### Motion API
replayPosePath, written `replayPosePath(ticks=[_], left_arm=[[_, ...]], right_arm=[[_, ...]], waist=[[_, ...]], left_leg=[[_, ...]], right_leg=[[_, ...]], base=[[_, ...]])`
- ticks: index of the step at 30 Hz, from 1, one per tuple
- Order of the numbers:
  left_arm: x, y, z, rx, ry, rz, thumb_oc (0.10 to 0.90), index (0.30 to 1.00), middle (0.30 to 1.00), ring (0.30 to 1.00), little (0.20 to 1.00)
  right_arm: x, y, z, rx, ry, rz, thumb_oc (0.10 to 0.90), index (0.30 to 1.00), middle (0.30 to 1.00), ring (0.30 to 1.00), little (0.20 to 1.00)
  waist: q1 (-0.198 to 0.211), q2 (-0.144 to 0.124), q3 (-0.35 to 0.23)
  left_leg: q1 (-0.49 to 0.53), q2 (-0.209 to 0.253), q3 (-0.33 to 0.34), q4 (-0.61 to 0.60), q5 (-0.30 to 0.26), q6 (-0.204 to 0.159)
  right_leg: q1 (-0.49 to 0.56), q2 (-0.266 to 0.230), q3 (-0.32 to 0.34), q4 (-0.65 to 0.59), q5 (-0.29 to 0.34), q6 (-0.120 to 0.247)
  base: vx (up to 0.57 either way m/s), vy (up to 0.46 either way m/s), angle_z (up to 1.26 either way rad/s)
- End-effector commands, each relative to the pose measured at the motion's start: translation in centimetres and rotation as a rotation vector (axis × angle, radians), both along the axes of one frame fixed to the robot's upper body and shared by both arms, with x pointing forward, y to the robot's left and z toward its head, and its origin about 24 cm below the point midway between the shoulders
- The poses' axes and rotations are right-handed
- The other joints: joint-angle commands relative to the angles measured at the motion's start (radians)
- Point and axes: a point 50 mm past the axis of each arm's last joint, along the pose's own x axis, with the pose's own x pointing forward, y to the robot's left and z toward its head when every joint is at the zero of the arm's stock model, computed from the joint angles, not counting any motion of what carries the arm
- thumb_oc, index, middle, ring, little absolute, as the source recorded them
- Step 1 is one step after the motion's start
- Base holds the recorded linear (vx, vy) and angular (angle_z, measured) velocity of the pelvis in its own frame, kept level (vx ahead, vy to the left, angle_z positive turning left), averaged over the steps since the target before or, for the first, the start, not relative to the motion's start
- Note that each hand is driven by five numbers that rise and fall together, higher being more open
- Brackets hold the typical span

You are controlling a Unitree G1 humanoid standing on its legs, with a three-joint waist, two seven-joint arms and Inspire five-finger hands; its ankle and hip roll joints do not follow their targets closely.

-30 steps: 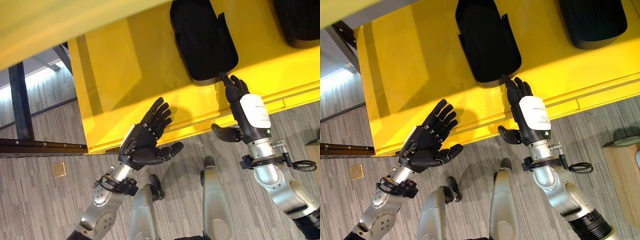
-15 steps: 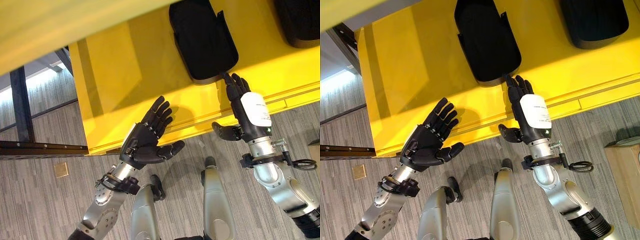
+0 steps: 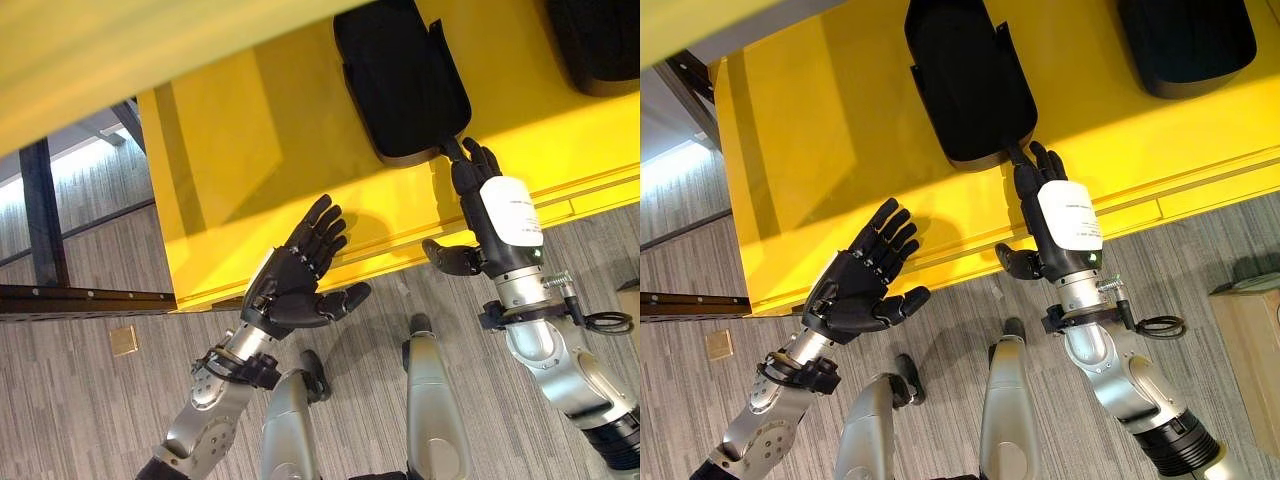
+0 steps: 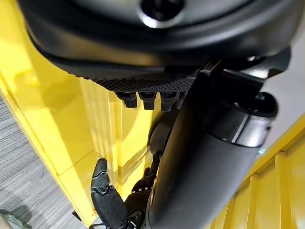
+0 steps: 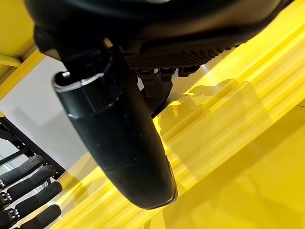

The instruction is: Move parts from the plastic box to the shelf.

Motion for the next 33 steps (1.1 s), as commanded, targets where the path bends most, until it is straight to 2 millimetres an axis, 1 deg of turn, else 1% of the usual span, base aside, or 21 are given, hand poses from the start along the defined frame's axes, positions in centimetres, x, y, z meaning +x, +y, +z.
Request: replayPosePath(ticks=[1,4,5,6,7,8,14,15,16,17,19,20,24,25,26,27,28,33], left_arm=[[-0.98,-0.46,3.3,-0.058,-0.182,-0.043,0.9,1.0,1.0,1.0,1.0],[-0.94,-0.51,3.26,-0.058,-0.182,-0.044,0.9,1.0,1.0,1.0,1.0],[-0.9,-0.49,3.3,-0.058,-0.185,-0.046,0.9,1.0,1.0,1.0,1.0],[-0.9,-0.53,3.28,-0.058,-0.183,-0.048,0.9,1.0,1.0,1.0,1.0],[-0.88,-0.61,3.34,-0.059,-0.184,-0.05,0.9,1.0,1.0,1.0,1.0],[-0.88,-0.63,3.38,-0.059,-0.186,-0.049,0.9,1.0,1.0,1.0,1.0],[-0.77,-0.67,3.31,-0.062,-0.184,-0.047,0.9,1.0,1.0,1.0,1.0],[-0.78,-0.69,3.27,-0.062,-0.182,-0.048,0.9,1.0,1.0,1.0,1.0],[-0.75,-0.71,3.32,-0.063,-0.185,-0.047,0.9,1.0,1.0,1.0,1.0],[-0.75,-0.74,3.31,-0.063,-0.184,-0.048,0.9,1.0,1.0,1.0,1.0],[-0.73,-0.79,3.28,-0.065,-0.182,-0.049,0.9,1.0,1.0,1.0,1.0],[-0.69,-0.79,3.32,-0.064,-0.183,-0.049,0.9,1.0,1.0,1.0,1.0],[-0.65,-0.88,3.31,-0.064,-0.182,-0.048,0.9,1.0,1.0,1.0,1.0],[-0.65,-0.91,3.26,-0.065,-0.179,-0.047,0.9,1.0,1.0,1.0,1.0],[-0.62,-0.91,3.32,-0.065,-0.181,-0.043,0.9,1.0,1.0,1.0,1.0],[-0.62,-0.91,3.32,-0.066,-0.182,-0.045,0.9,1.0,1.0,1.0,1.0],[-0.63,-0.93,3.26,-0.065,-0.182,-0.047,0.9,1.0,1.0,1.0,1.0],[-0.66,-0.86,3.24,-0.067,-0.18,-0.045,0.9,1.0,1.0,1.0,1.0]], right_arm=[[-0.67,2.62,5.55,-0.006,-0.28,0.14,0.9,1.0,1.0,1.0,1.0],[-0.63,2.77,5.64,-0.011,-0.28,0.146,0.9,1.0,1.0,1.0,1.0],[-0.61,2.86,5.8,-0.013,-0.282,0.153,0.9,1.0,1.0,1.0,1.0],[-0.57,2.89,5.81,-0.014,-0.28,0.155,0.9,1.0,1.0,1.0,1.0],[-0.48,2.98,5.9,-0.014,-0.28,0.156,0.9,1.0,1.0,1.0,1.0],[-0.45,3.03,5.95,-0.012,-0.282,0.158,0.9,1.0,1.0,1.0,1.0],[-0.33,3.18,5.81,-0.018,-0.28,0.159,0.9,1.0,1.0,1.0,1.0],[-0.32,3.16,5.77,-0.019,-0.278,0.158,0.9,1.0,1.0,1.0,1.0],[-0.27,3.23,5.9,-0.025,-0.28,0.159,0.9,1.0,1.0,1.0,1.0],[-0.24,3.23,5.88,-0.026,-0.279,0.158,0.9,1.0,1.0,1.0,1.0],[-0.11,3.31,5.97,-0.024,-0.282,0.158,0.9,1.0,1.0,1.0,1.0],[-0.08,3.37,6.07,-0.022,-0.286,0.159,0.9,1.0,1.0,1.0,1.0],[0.02,3.48,6.39,-0.018,-0.289,0.158,0.9,1.0,1.0,1.0,1.0],[0.03,3.45,6.35,-0.015,-0.285,0.155,0.9,1.0,1.0,1.0,1.0],[0.01,3.47,6.38,-0.009,-0.284,0.156,0.9,1.0,1.0,1.0,1.0],[0.02,3.44,6.32,-0.008,-0.285,0.154,0.9,1.0,1.0,1.0,1.0],[0.05,3.41,6.26,-0.008,-0.283,0.151,0.9,1.0,1.0,1.0,1.0],[0.22,2.99,5.93,0.021,-0.27,0.128,0.9,1.0,1.0,1.0,1.0]], waist=[[-0.019,0.002,-0.027],[-0.019,0.002,-0.027],[-0.019,0.004,-0.026],[-0.018,0.004,-0.029],[-0.018,0.006,-0.03],[-0.018,0.006,-0.027],[-0.017,0.009,-0.025],[-0.017,0.008,-0.028],[-0.017,0.01,-0.025],[-0.017,0.01,-0.029],[-0.016,0.011,-0.03],[-0.016,0.011,-0.027],[-0.016,0.012,-0.026],[-0.016,0.012,-0.029],[-0.017,0.011,-0.025],[-0.017,0.011,-0.024],[-0.017,0.011,-0.027],[-0.02,0.011,-0.026]], left_leg=[[0.044,-0.117,0.032,-0.067,-0.015,0.109],[0.045,-0.116,0.032,-0.068,-0.014,0.108],[0.037,-0.112,0.04,-0.077,0.012,0.115],[0.046,-0.117,0.031,-0.07,-0.013,0.107],[0.048,-0.118,0.032,-0.073,-0.012,0.107],[0.039,-0.113,0.041,-0.08,0.012,0.114],[0.04,-0.113,0.042,-0.081,0.014,0.113],[0.049,-0.118,0.033,-0.074,-0.01,0.106],[0.041,-0.114,0.042,-0.083,0.015,0.113],[0.051,-0.119,0.034,-0.078,-0.008,0.106],[0.05,-0.119,0.033,-0.078,-0.007,0.105],[0.041,-0.114,0.042,-0.083,0.016,0.112],[0.04,-0.114,0.042,-0.079,0.013,0.112],[0.049,-0.12,0.033,-0.072,-0.012,0.106],[0.04,-0.115,0.043,-0.078,0.012,0.113],[0.04,-0.115,0.044,-0.077,0.011,0.114],[0.048,-0.12,0.035,-0.07,-0.014,0.107],[0.047,-0.121,0.035,-0.065,-0.016,0.107]], right_leg=[[0.077,0.135,-0.01,0.049,-0.139,-0.127],[0.077,0.135,-0.009,0.048,-0.139,-0.127],[0.066,0.136,-0.014,0.039,-0.112,-0.132],[0.076,0.135,-0.008,0.046,-0.137,-0.127],[0.077,0.135,-0.008,0.045,-0.137,-0.127],[0.067,0.136,-0.013,0.039,-0.113,-0.133],[0.066,0.136,-0.013,0.044,-0.116,-0.135],[0.076,0.135,-0.009,0.05,-0.141,-0.13],[0.066,0.136,-0.012,0.042,-0.115,-0.134],[0.077,0.135,-0.008,0.047,-0.139,-0.129],[0.076,0.135,-0.007,0.048,-0.14,-0.129],[0.065,0.136,-0.012,0.043,-0.115,-0.134],[0.064,0.136,-0.012,0.05,-0.12,-0.135],[0.074,0.135,-0.007,0.057,-0.145,-0.131],[0.063,0.136,-0.012,0.052,-0.121,-0.136],[0.063,0.136,-0.013,0.052,-0.121,-0.136],[0.073,0.134,-0.008,0.058,-0.145,-0.131],[0.074,0.136,-0.005,0.059,-0.145,-0.13]], base=[[0.0,0.0,0.0],[-0.03,-0.003,0.0],[0.0,0.0,0.0],[0.0,0.0,0.0],[0.0,0.0,0.0],[-0.08,-0.002,0.02],[0.0,0.001,0.0],[0.0,0.0,0.0],[0.08,0.016,0.0],[0.0,0.0,0.0],[0.0,0.004,0.02],[-0.08,-0.01,0.0],[0.0,0.001,0.01],[0.0,0.0,0.0],[0.0,0.0,0.0],[0.0,0.0,0.0],[0.08,0.007,0.01],[0.0,0.002,0.0]])
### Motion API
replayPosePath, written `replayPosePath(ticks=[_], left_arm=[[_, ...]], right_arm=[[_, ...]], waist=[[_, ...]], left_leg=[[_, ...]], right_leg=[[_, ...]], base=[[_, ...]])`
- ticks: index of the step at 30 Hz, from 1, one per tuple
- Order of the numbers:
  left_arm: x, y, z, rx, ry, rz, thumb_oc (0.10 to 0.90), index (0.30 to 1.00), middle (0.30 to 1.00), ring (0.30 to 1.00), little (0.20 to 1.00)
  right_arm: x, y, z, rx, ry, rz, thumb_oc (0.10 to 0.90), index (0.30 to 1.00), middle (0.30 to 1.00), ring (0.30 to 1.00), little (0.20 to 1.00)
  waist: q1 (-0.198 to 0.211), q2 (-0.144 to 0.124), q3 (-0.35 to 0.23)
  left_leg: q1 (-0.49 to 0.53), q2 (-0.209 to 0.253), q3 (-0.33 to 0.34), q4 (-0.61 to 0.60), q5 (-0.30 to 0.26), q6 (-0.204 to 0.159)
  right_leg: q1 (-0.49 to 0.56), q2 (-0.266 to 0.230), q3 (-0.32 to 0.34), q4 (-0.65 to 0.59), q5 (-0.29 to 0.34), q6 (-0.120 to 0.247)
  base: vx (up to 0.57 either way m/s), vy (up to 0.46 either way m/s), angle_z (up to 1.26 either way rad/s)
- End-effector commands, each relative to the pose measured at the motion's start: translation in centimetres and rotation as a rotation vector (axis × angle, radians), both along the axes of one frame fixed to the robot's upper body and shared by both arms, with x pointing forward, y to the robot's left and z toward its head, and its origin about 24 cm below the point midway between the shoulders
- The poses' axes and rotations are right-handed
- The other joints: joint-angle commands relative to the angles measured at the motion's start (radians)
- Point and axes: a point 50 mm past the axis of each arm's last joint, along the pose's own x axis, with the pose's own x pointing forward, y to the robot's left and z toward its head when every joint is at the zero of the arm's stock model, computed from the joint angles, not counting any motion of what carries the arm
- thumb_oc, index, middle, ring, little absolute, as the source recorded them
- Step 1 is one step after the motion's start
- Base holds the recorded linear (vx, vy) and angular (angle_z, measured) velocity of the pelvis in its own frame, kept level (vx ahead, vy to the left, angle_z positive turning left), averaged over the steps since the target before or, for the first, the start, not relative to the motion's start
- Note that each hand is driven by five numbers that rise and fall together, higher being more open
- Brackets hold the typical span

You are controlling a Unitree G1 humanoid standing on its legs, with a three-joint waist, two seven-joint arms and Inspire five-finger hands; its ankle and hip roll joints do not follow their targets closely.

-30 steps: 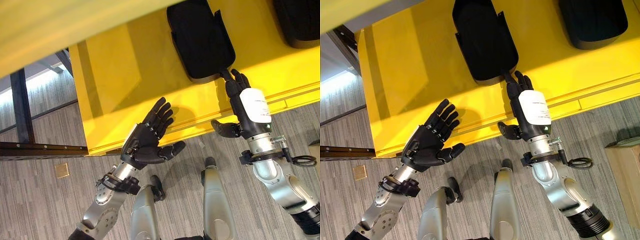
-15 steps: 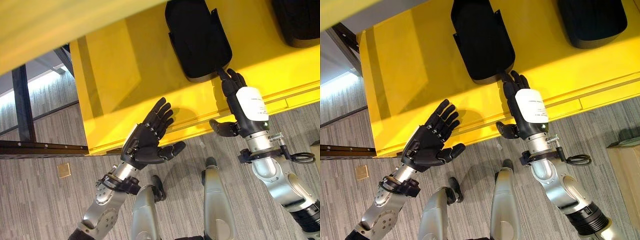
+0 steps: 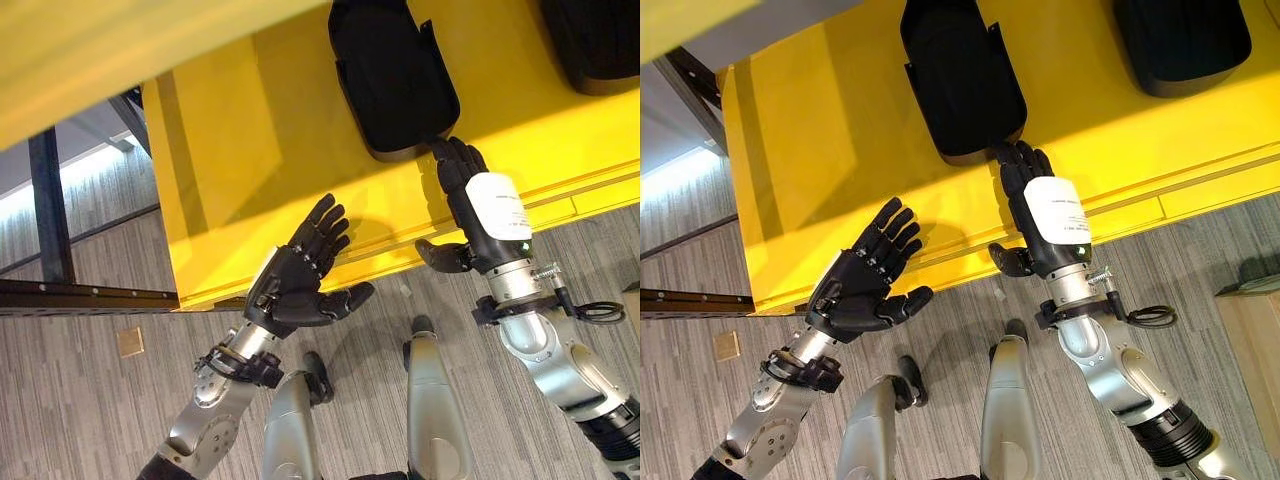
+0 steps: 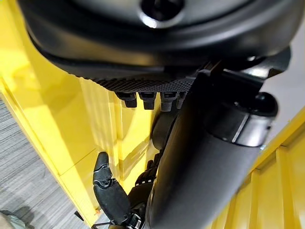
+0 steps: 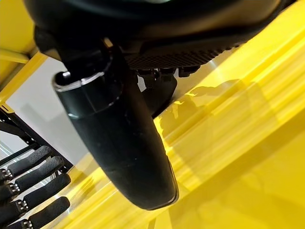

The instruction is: Move parts from the plastic box to the shelf.

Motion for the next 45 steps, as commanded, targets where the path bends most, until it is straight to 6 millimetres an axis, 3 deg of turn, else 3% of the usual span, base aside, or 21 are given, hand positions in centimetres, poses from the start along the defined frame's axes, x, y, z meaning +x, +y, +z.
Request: replayPosePath(ticks=[1,3,7,8,9,11,13,18,23,25,26,29,30,32,34,35,38,45], left_arm=[[-1.0,-0.5,3.1,-0.071,-0.182,-0.031,0.9,1.0,1.0,1.0,1.0],[-1.0,-0.5,3.1,-0.072,-0.181,-0.029,0.9,1.0,1.0,1.0,1.0],[-1.1,-0.4,3.1,-0.075,-0.183,-0.027,0.9,1.0,1.0,1.0,1.0],[-1.1,-0.4,3.2,-0.078,-0.188,-0.023,0.9,1.0,1.0,1.0,1.0],[-1.1,-0.4,3.1,-0.078,-0.186,-0.024,0.9,1.0,1.0,1.0,1.0],[-1.4,-0.1,2.9,-0.083,-0.191,-0.006,0.9,1.0,1.0,1.0,1.0],[-1.7,0.3,2.8,-0.087,-0.21,0.038,0.9,1.0,1.0,1.0,1.0],[-2.0,1.1,3.2,-0.116,-0.246,0.077,0.9,1.0,1.0,1.0,1.0],[-2.4,1.7,2.8,-0.123,-0.262,0.075,0.9,1.0,1.0,1.0,1.0],[-2.6,2.0,2.3,-0.109,-0.265,0.065,0.9,1.0,1.0,1.0,1.0],[-3.0,2.9,1.1,-0.081,-0.221,0.058,0.9,1.0,1.0,1.0,1.0],[-3.4,3.4,0.5,-0.053,-0.201,0.054,0.9,1.0,1.0,1.0,1.0],[-4.0,4.1,-0.5,-0.035,-0.166,0.058,0.9,1.0,1.0,1.0,1.0],[-4.7,5.0,-1.6,-0.009,-0.126,0.09,0.9,1.0,1.0,1.0,1.0],[-4.9,5.3,-1.9,0.008,-0.124,0.102,0.9,1.0,1.0,1.0,1.0],[-4.8,5.6,-1.9,0.017,-0.127,0.113,0.9,1.0,1.0,1.0,1.0],[-3.9,5.8,-1.6,0.011,-0.134,0.137,0.9,1.0,1.0,1.0,1.0],[-2.1,4.6,-1.4,-0.027,-0.103,0.144,0.9,1.0,1.0,1.0,1.0]], right_arm=[[-0.3,2.0,5.3,0.068,-0.279,0.1,0.9,1.0,1.0,1.0,1.0],[-0.4,1.7,4.9,0.08,-0.269,0.088,0.9,1.0,1.0,1.0,1.0],[-0.4,1.3,4.5,0.102,-0.255,0.07,0.9,1.0,1.0,1.0,1.0],[-0.6,1.1,4.2,0.15,-0.27,0.065,0.9,1.0,1.0,1.0,1.0],[-0.6,1.1,4.1,0.152,-0.269,0.063,0.9,1.0,1.0,1.0,1.0],[-1.5,0.0,3.0,0.235,-0.299,0.029,0.9,1.0,1.0,1.0,1.0],[-2.8,-0.8,1.7,0.274,-0.359,0.002,0.9,1.0,1.0,1.0,1.0],[-5.6,-0.4,1.2,0.301,-0.484,0.103,0.9,1.0,1.0,1.0,1.0],[-6.0,-1.2,0.2,0.324,-0.478,0.083,0.9,1.0,1.0,1.0,1.0],[-5.9,-2.4,-0.7,0.346,-0.445,0.021,0.9,1.0,1.0,1.0,1.0],[-6.2,-5.3,-2.7,0.482,-0.339,-0.13,0.9,1.0,1.0,1.0,1.0],[-7.0,-7.1,-3.9,0.546,-0.281,-0.211,0.9,1.0,1.0,1.0,1.0],[-8.5,-9.6,-6.1,0.675,-0.181,-0.326,0.9,1.0,1.0,1.0,1.0],[-11.1,-12.6,-9.8,0.908,-0.024,-0.494,0.9,1.0,1.0,1.0,1.0],[-12.7,-13.6,-11.1,0.973,0.01,-0.567,0.9,1.0,1.0,1.0,1.0],[-13.8,-14.0,-12.0,0.999,0.026,-0.614,0.9,1.0,1.0,1.0,1.0],[-15.3,-14.5,-13.5,1.079,0.054,-0.705,0.9,1.0,1.0,1.0,1.0],[-15.3,-15.1,-14.8,1.149,0.083,-0.764,0.9,1.0,1.0,1.0,1.0]], waist=[[-0.014,0.002,-0.022],[-0.016,0.001,-0.025],[-0.019,0.0,-0.024],[-0.022,-0.002,-0.017],[-0.022,-0.002,-0.02],[-0.032,-0.004,-0.015],[-0.048,-0.004,-0.015],[-0.081,0.01,-0.01],[-0.093,0.006,-0.011],[-0.102,-0.002,-0.011],[-0.118,-0.021,-0.055],[-0.129,-0.036,-0.084],[-0.146,-0.059,-0.132],[-0.17,-0.088,-0.201],[-0.185,-0.097,-0.232],[-0.203,-0.094,-0.252],[-0.234,-0.101,-0.284],[-0.259,-0.121,-0.309]], left_leg=[[0.026,-0.104,0.046,-0.058,0.002,0.111],[0.037,-0.11,0.038,-0.052,-0.024,0.105],[0.036,-0.109,0.04,-0.053,-0.024,0.107],[0.025,-0.104,0.048,-0.056,-0.002,0.115],[0.033,-0.109,0.039,-0.049,-0.026,0.108],[0.023,-0.104,0.049,-0.058,-0.002,0.117],[0.032,-0.11,0.046,-0.052,-0.029,0.115],[0.006,-0.121,0.062,-0.049,-0.031,0.122],[0.033,-0.127,0.06,-0.069,-0.035,0.122],[0.067,-0.12,0.067,-0.104,-0.007,0.125],[0.137,-0.119,0.069,-0.168,0.002,0.119],[0.185,-0.12,0.073,-0.212,0.008,0.117],[0.253,-0.12,0.089,-0.284,0.025,0.112],[0.357,-0.116,0.135,-0.373,0.03,0.116],[0.412,-0.119,0.17,-0.417,0.03,0.12],[0.453,-0.122,0.185,-0.43,-0.008,0.127],[0.502,-0.131,0.248,-0.441,-0.043,0.149],[0.552,-0.15,0.32,-0.431,-0.087,0.177]], right_leg=[[0.059,0.132,-0.031,0.05,-0.108,-0.13],[0.07,0.13,-0.026,0.056,-0.134,-0.124],[0.07,0.132,-0.025,0.053,-0.131,-0.125],[0.058,0.135,-0.029,0.049,-0.108,-0.13],[0.068,0.134,-0.025,0.056,-0.132,-0.125],[0.057,0.138,-0.029,0.046,-0.106,-0.129],[0.06,0.137,-0.022,0.055,-0.131,-0.123],[0.027,0.139,-0.008,0.058,-0.132,-0.125],[0.059,0.134,-0.005,0.009,-0.119,-0.118],[0.093,0.129,-0.002,-0.058,-0.069,-0.108],[0.153,0.115,0.015,-0.172,-0.012,-0.074],[0.195,0.103,0.023,-0.245,0.028,-0.05],[0.249,0.083,0.034,-0.359,0.102,-0.007],[0.319,0.055,0.051,-0.478,0.181,0.049],[0.345,0.043,0.065,-0.53,0.22,0.075],[0.361,0.034,0.076,-0.557,0.227,0.098],[0.356,0.019,0.084,-0.591,0.269,0.126],[0.36,0.002,0.072,-0.675,0.348,0.154]], base=[[-0.08,0.001,0.0],[0.04,0.008,0.0],[-0.01,0.003,-0.02],[0.0,0.0,0.0],[-0.1,0.004,0.0],[-0.04,0.011,-0.01],[0.06,0.076,-0.06],[-0.04,0.099,-0.16],[-0.07,0.085,-0.08],[-0.1,0.201,-0.13],[0.04,0.242,-0.11],[0.11,0.165,-0.08],[0.19,0.202,-0.21],[0.28,0.275,-0.29],[0.26,0.256,-0.55],[0.28,0.304,-0.93],[0.13,0.225,-0.73],[0.03,0.144,-0.48]])
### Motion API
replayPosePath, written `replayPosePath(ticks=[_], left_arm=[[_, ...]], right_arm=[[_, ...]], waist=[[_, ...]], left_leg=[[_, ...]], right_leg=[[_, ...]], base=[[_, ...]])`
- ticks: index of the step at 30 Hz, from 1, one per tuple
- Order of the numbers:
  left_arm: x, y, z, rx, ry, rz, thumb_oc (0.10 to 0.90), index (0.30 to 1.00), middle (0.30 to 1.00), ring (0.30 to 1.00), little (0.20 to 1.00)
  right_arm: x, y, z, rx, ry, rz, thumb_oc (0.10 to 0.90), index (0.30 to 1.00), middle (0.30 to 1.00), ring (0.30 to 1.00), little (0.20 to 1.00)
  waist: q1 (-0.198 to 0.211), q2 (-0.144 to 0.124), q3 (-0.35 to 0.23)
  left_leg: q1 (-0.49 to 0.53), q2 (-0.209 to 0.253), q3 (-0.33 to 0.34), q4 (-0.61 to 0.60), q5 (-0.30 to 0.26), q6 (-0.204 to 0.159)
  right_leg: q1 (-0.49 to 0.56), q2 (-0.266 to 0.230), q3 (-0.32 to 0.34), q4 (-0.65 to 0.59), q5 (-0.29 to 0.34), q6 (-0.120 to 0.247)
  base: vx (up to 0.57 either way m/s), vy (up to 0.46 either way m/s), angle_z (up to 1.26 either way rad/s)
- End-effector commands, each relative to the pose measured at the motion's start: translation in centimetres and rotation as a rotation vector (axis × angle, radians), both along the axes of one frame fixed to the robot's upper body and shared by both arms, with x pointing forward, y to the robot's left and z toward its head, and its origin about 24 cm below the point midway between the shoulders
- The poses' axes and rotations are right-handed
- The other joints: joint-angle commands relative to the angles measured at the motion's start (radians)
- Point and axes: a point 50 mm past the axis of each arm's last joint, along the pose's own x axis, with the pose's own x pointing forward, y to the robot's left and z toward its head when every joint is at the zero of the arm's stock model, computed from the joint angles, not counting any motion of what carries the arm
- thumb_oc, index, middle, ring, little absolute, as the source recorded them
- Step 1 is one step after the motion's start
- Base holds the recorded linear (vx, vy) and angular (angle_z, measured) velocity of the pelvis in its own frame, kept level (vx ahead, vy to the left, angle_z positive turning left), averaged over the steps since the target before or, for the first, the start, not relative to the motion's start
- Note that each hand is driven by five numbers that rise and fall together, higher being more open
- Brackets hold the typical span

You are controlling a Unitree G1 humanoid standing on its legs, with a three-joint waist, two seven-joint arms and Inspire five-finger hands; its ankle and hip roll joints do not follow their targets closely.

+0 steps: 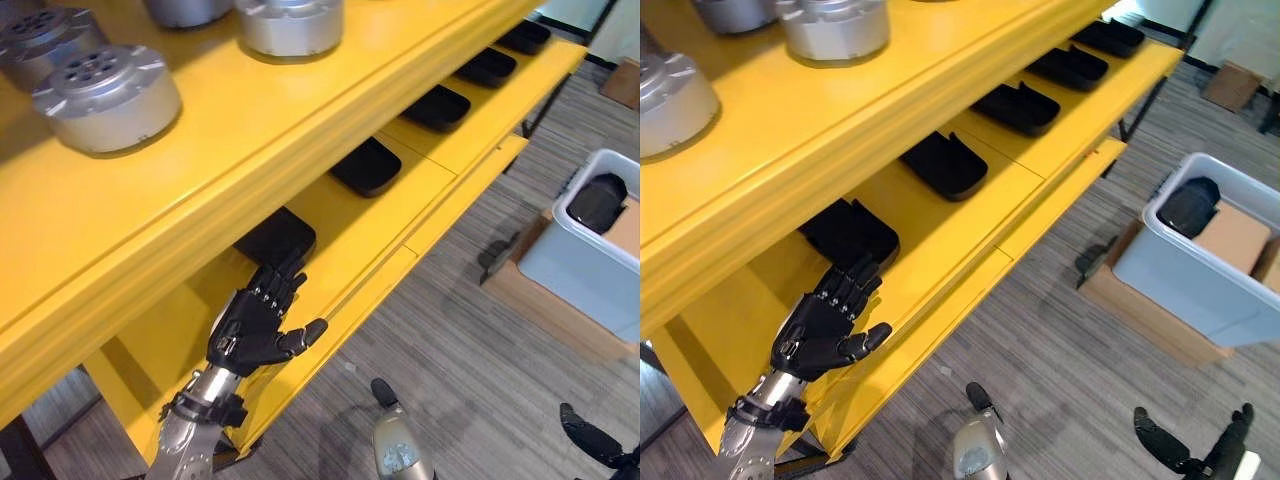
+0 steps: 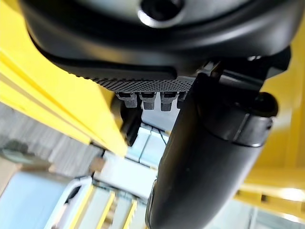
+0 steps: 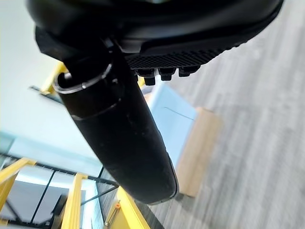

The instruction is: Move parts from the plastic box to the shelf.

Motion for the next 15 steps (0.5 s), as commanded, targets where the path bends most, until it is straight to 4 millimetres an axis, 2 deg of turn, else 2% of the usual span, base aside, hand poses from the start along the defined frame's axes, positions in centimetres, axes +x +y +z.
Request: replayPosePath(ticks=[1,4,5,7,8,9,10,11,12,13,15], left_arm=[[0.0,0.7,3.0,-0.016,-0.146,0.051,0.9,1.0,1.0,1.0,1.0],[-0.1,1.0,2.8,-0.027,-0.113,0.112,0.9,1.0,1.0,1.0,1.0],[-0.3,1.4,2.7,-0.042,-0.092,0.174,0.9,1.0,1.0,1.0,1.0],[-0.7,1.9,2.5,-0.037,-0.068,0.234,0.9,1.0,1.0,1.0,1.0],[-0.8,1.9,2.3,-0.044,-0.055,0.245,0.9,1.0,1.0,1.0,1.0],[-0.8,1.8,2.2,-0.037,-0.043,0.241,0.9,1.0,1.0,1.0,1.0],[-1.2,1.6,1.6,-0.028,-0.022,0.186,0.9,1.0,1.0,1.0,1.0],[-1.4,1.6,1.5,-0.031,-0.024,0.171,0.9,1.0,1.0,1.0,1.0],[-1.5,1.6,1.4,-0.034,-0.02,0.167,0.9,1.0,1.0,1.0,1.0],[-1.6,1.8,1.4,-0.033,-0.019,0.17,0.9,1.0,1.0,1.0,1.0],[-1.7,2.1,1.3,-0.027,-0.017,0.185,0.9,1.0,1.0,1.0,1.0]], right_arm=[[4.6,-1.9,4.4,-0.104,-0.23,0.062,0.9,1.0,1.0,1.0,1.0],[5.3,-1.9,4.1,-0.056,-0.213,0.08,0.9,1.0,1.0,1.0,1.0],[6.2,-1.6,4.1,-0.04,-0.211,0.113,0.9,1.0,1.0,1.0,1.0],[7.4,-1.0,4.1,-0.013,-0.215,0.153,0.9,1.0,1.0,1.0,1.0],[7.9,-0.7,4.2,-0.016,-0.221,0.161,0.9,1.0,1.0,1.0,1.0],[8.1,-0.5,4.2,-0.025,-0.226,0.153,0.9,1.0,1.0,1.0,1.0],[7.2,-0.9,4.0,-0.006,-0.23,0.069,0.9,1.0,1.0,1.0,1.0],[7.0,-1.3,4.0,0.012,-0.246,0.026,0.9,1.0,1.0,1.0,1.0],[6.9,-1.4,4.0,0.014,-0.25,0.018,0.9,1.0,1.0,1.0,1.0],[6.8,-1.5,3.9,0.013,-0.258,0.011,0.9,1.0,1.0,1.0,1.0],[6.8,-1.4,4.0,0.009,-0.27,0.022,0.9,1.0,1.0,1.0,1.0]], waist=[[0.013,0.012,0.008],[0.041,0.0,0.011],[0.074,-0.007,0.012],[0.129,-0.018,0.019],[0.149,-0.017,0.026],[0.154,-0.009,0.031],[0.144,0.033,0.036],[0.159,0.042,0.034],[0.162,0.039,0.032],[0.171,0.031,0.025],[0.184,0.019,0.013]], left_leg=[[0.061,-0.061,-0.053,-0.089,-0.04,0.141],[0.084,-0.063,-0.023,-0.109,-0.033,0.138],[0.104,-0.064,0.012,-0.13,-0.021,0.134],[0.125,-0.063,0.06,-0.145,-0.003,0.133],[0.12,-0.063,0.059,-0.145,0.003,0.14],[0.102,-0.058,0.039,-0.137,0.007,0.149],[0.032,-0.017,-0.041,-0.102,0.035,0.149],[-0.039,0.02,-0.111,-0.05,0.047,0.135],[-0.052,0.029,-0.12,-0.036,0.047,0.129],[-0.077,0.052,-0.127,-0.018,0.057,0.111],[-0.104,0.08,-0.127,-0.01,0.083,0.087]], right_leg=[[-0.041,0.037,-0.08,-0.042,0.028,0.061],[-0.05,0.029,-0.172,-0.084,0.077,0.069],[-0.057,0.024,-0.286,-0.089,0.094,0.07],[-0.056,0.009,-0.432,-0.039,0.091,0.062],[-0.06,-0.013,-0.445,0.026,0.077,0.054],[-0.066,-0.033,-0.402,0.123,0.048,0.036],[-0.047,-0.04,-0.26,0.368,-0.054,-0.018],[0.015,-0.045,-0.222,0.392,-0.146,-0.057],[0.035,-0.04,-0.223,0.373,-0.167,-0.059],[0.091,-0.031,-0.244,0.327,-0.221,-0.055],[0.147,-0.018,-0.281,0.275,-0.271,-0.048]], base=[[0.03,0.129,-0.43],[0.03,0.079,-0.43],[-0.02,0.049,-0.99],[-0.13,-0.028,-3.01],[-0.24,-0.129,-2.93],[-0.45,-0.467,-0.91],[-0.59,-0.838,1.64],[-0.53,-0.859,2.77],[-0.38,-0.708,2.95],[-0.26,-0.441,1.42],[-0.31,-0.426,0.37]])
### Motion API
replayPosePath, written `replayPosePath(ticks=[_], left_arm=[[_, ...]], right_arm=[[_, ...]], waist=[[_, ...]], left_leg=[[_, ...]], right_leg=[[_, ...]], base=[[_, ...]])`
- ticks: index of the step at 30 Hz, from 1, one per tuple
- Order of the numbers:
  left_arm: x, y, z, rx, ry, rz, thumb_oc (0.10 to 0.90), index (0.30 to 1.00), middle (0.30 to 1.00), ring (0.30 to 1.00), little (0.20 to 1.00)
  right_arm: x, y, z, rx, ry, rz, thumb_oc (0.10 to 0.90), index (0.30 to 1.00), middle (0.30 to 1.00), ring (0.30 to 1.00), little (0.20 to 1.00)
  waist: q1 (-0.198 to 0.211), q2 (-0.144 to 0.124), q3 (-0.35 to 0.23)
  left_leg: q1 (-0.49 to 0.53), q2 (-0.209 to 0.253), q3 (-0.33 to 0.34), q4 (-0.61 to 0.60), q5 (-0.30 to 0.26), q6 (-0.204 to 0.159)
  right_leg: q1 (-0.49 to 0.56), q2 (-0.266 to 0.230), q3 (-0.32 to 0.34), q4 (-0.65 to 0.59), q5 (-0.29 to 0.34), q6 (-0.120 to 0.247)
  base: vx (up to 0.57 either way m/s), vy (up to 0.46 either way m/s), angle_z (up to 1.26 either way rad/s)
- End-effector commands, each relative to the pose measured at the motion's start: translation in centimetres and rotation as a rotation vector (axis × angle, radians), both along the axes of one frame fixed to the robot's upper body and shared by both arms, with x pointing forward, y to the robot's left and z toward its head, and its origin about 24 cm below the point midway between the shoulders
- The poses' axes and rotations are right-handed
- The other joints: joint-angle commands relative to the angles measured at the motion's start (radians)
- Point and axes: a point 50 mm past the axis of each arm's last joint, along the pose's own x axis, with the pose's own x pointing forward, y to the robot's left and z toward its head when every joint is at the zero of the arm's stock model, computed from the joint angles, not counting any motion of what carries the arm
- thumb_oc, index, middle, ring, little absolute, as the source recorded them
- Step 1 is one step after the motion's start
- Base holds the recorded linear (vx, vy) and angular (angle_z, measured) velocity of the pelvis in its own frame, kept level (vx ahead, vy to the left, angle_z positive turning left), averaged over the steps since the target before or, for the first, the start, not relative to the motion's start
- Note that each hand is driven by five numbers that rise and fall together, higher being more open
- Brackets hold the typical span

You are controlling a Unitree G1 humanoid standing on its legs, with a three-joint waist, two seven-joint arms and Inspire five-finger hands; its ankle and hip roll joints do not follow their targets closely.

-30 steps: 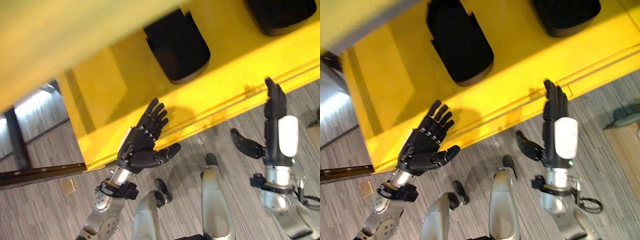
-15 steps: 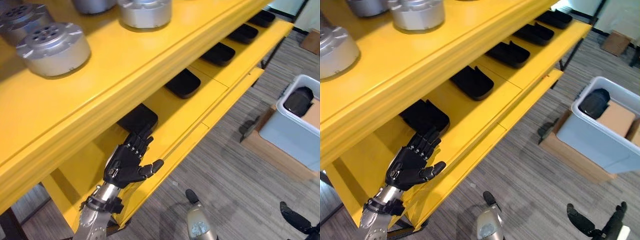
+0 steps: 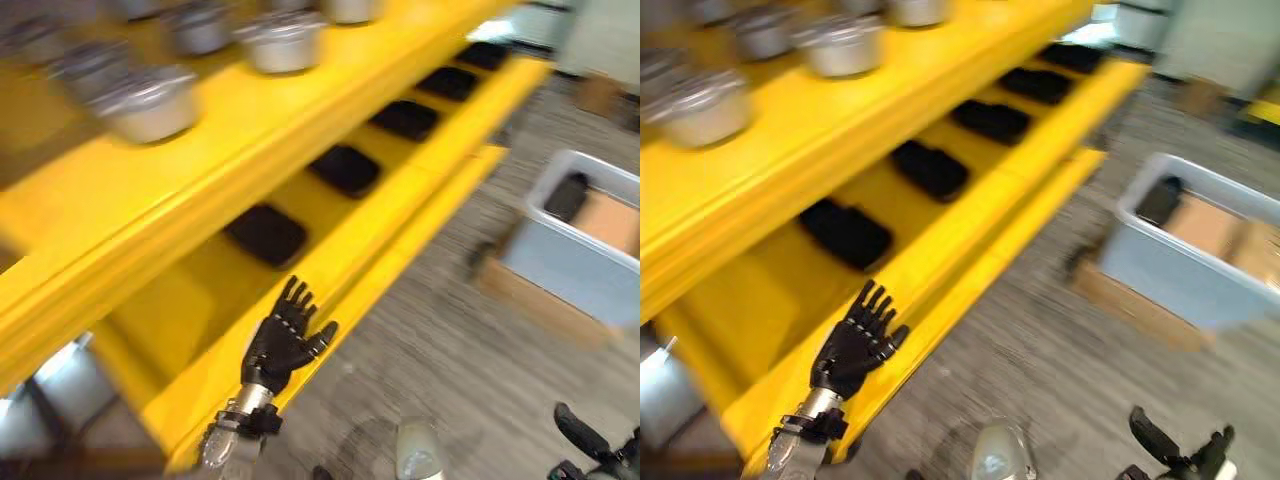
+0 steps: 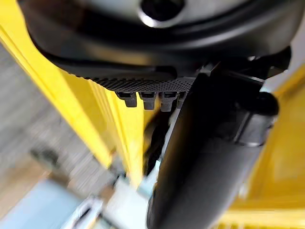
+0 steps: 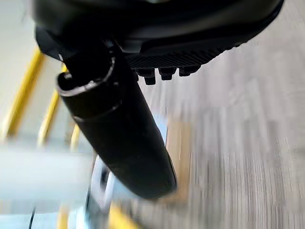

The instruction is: Move parts from the plastic box to the shelf.

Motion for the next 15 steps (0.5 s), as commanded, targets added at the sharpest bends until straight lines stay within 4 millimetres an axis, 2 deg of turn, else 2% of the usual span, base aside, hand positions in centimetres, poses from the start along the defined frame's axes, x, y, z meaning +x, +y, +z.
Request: replayPosePath(ticks=[1,4,6,8,13,15], left_arm=[[2.1,1.9,6.5,0.033,-0.344,0.029,0.9,1.0,1.0,1.0,1.0],[2.2,1.8,7.2,-0.007,-0.356,0.05,0.9,1.0,1.0,1.0,1.0],[2.4,1.5,7.4,-0.027,-0.351,0.06,0.9,1.0,1.0,1.0,1.0],[2.8,1.5,7.2,-0.071,-0.323,0.077,0.9,1.0,1.0,1.0,1.0],[3.3,1.5,7.1,-0.103,-0.328,0.073,0.9,1.0,1.0,1.0,1.0],[3.8,1.0,7.1,-0.118,-0.332,0.052,0.9,1.0,1.0,1.0,1.0]], right_arm=[[3.3,-0.7,4.5,-0.152,-0.222,0.083,0.9,1.0,1.0,1.0,1.0],[3.8,-0.8,5.8,-0.207,-0.249,0.101,0.9,1.0,1.0,1.0,1.0],[4.3,-0.9,6.5,-0.245,-0.251,0.106,0.9,1.0,1.0,1.0,1.0],[4.9,-1.5,7.5,-0.306,-0.229,0.069,0.9,1.0,1.0,1.0,1.0],[4.9,-2.2,7.8,-0.348,-0.2,0.001,0.9,1.0,1.0,1.0,1.0],[4.8,-2.5,7.7,-0.348,-0.193,-0.02,0.9,1.0,1.0,1.0,1.0]], waist=[[-0.05,-0.056,-0.047],[-0.042,-0.055,-0.046],[-0.045,-0.047,-0.041],[-0.062,-0.034,-0.031],[-0.089,-0.031,-0.027],[-0.109,-0.022,-0.026]], left_leg=[[-0.034,0.038,0.104,-0.027,0.001,-0.019],[-0.065,0.089,0.094,-0.055,0.072,-0.068],[-0.06,0.122,0.086,-0.081,0.103,-0.087],[-0.017,0.174,0.062,-0.143,0.143,-0.107],[0.032,0.197,0.024,-0.162,0.169,-0.116],[0.048,0.197,0.003,-0.157,0.188,-0.123]], right_leg=[[0.063,0.026,-0.059,-0.096,-0.085,-0.002],[0.072,0.059,-0.097,-0.108,-0.12,-0.034],[0.064,0.073,-0.104,-0.088,-0.143,-0.052],[0.026,0.097,-0.109,-0.006,-0.189,-0.095],[-0.018,0.117,-0.089,0.071,-0.217,-0.122],[-0.034,0.127,-0.066,0.08,-0.214,-0.13]], base=[[-0.34,-0.337,0.24],[-0.31,-0.259,-0.11],[-0.22,-0.153,-0.25],[-0.23,-0.121,-0.35],[-0.04,0.015,-0.39],[0.02,0.112,-0.39]])
